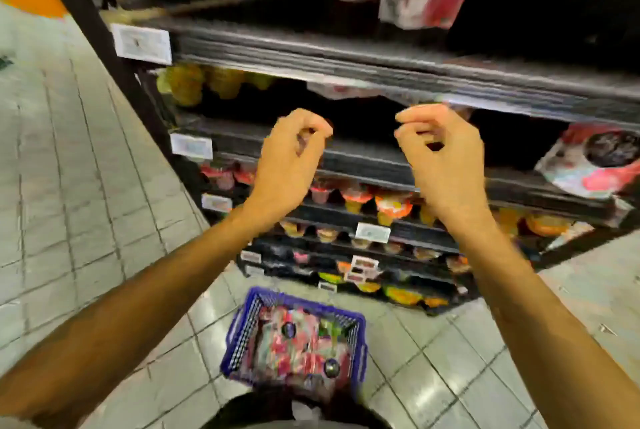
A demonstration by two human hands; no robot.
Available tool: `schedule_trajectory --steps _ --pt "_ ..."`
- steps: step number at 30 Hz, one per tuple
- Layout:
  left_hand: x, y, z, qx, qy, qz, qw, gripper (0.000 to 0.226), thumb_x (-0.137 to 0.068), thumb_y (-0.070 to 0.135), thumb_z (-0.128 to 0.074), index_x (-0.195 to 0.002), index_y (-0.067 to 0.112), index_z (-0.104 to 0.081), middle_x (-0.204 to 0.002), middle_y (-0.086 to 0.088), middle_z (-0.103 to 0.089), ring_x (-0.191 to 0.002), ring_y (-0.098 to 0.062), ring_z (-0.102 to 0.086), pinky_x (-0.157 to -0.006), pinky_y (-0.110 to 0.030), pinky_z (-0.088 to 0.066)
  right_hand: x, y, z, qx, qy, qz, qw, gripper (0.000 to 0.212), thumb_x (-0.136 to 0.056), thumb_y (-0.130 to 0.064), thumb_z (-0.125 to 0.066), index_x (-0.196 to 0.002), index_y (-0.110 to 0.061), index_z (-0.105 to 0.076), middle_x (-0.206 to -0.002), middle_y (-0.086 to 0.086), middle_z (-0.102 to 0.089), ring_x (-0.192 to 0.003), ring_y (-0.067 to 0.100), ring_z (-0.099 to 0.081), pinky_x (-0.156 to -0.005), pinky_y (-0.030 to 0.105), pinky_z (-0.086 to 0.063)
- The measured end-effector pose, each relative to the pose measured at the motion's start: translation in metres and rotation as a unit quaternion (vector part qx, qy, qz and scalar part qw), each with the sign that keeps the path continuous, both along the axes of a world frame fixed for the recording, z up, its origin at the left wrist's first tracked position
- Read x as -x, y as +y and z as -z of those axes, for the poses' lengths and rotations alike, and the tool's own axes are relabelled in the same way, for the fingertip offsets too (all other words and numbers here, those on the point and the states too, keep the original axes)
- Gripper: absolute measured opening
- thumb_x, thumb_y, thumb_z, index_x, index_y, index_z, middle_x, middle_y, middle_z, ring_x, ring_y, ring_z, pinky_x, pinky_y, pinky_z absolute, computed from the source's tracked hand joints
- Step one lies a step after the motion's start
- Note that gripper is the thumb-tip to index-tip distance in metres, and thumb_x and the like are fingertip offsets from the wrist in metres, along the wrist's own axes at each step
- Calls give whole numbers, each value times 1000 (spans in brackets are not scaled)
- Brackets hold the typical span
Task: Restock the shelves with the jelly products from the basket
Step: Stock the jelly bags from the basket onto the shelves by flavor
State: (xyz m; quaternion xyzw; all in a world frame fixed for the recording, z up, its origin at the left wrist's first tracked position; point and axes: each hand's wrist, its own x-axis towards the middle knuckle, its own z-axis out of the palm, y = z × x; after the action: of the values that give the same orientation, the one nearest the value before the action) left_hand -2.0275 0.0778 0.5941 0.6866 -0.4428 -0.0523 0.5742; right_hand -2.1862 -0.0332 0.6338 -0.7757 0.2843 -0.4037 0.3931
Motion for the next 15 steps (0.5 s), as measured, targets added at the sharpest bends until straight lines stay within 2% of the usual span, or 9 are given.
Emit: schedule_trajectory --steps 3,6,8,10,11,13,15 --pt "-8 50 109 -113 89 -12 990 15 -94 23 -52 -87 34 -58 -90 -3 -64 -76 -12 -56 -71 -26 -44 10 34 104 -132 122 -17 984 11 -92 -8 -60 -95 -14 -68 -87 -4 -66 -66 -5 -59 -60 5 -40" --pt "-19 103 204 -185 158 -5 970 27 -95 11 -56 -88 36 -58 -89 6 -63 -79 -12 -57 -74 -24 -44 23 67 202 -263 219 4 940 12 -93 -6 -60 -93 -16 -67 -81 -4 -62 -61 -19 -56 -57 0 -41" --pt "-26 136 258 -237 192 -1 952 30 -94 6 -55 -87 35 -58 -91 10 -63 -82 -14 -60 -78 -27 -48 31 87 264 -327 280 26 902 14 -92 -4 -59 -100 -13 -68 -83 -3 -61 -65 -14 -58 -59 0 -43" --pt "-33 162 311 -271 220 -8 937 32 -94 4 -56 -87 35 -59 -93 9 -65 -87 -16 -64 -81 -33 -52 32 107 324 -366 302 59 878 17 -91 -4 -59 -99 -16 -68 -91 1 -64 -76 -1 -60 -62 3 -45" --pt "-36 173 336 -286 224 -17 932 32 -94 4 -57 -87 35 -59 -93 8 -66 -88 -16 -65 -81 -33 -53 31 116 351 -385 303 84 868 16 -91 -3 -60 -96 -16 -68 -91 4 -66 -78 9 -61 -58 5 -45" --pt "-35 191 381 -326 241 -36 914 28 -95 5 -58 -87 32 -59 -92 5 -66 -86 -16 -66 -75 -31 -56 31 133 402 -428 295 141 843 15 -89 2 -62 -88 -13 -66 -88 10 -66 -69 14 -61 -53 10 -46" --pt "-30 205 427 -356 294 -53 885 16 -95 10 -59 -91 25 -62 -94 -1 -68 -86 -20 -67 -71 -31 -57 32 149 454 -464 299 174 816 19 -90 2 -61 -84 -15 -66 -85 11 -68 -67 13 -63 -62 21 -53"
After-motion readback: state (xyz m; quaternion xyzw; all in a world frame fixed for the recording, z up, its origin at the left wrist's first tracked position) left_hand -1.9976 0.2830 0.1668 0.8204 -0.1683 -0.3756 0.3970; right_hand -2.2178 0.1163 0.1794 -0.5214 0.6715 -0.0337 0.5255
